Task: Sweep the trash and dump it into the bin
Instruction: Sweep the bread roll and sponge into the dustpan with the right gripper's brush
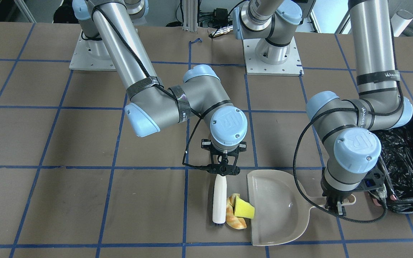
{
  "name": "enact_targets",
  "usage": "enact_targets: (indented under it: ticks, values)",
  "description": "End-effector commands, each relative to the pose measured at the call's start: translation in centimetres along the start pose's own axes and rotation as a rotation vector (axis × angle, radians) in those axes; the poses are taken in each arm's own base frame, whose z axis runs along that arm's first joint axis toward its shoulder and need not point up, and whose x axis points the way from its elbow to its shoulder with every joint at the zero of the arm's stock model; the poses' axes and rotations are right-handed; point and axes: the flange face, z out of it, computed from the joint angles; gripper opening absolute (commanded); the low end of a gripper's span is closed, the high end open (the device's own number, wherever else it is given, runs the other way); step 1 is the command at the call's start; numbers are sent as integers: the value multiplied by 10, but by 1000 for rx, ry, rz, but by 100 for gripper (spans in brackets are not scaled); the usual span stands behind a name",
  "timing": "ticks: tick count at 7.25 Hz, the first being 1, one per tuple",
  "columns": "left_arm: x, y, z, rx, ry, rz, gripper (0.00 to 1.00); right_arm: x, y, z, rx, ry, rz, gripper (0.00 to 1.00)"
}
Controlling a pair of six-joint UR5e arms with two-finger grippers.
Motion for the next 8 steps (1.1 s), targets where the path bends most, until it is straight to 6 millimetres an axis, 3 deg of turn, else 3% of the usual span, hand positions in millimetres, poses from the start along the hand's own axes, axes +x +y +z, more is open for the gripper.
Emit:
enact_targets:
  ticks: [1, 5, 8]
  values:
    - [2, 8, -2, 18, 13, 4, 0, -7, 0, -2, 12, -51, -12, 7]
    - [2, 12, -2, 15, 16, -4, 0, -40, 17, -4, 25, -186, -73, 8]
    - [2, 13, -3, 13, 17, 0, 0, -54, 17, 2, 20, -270, -88, 8]
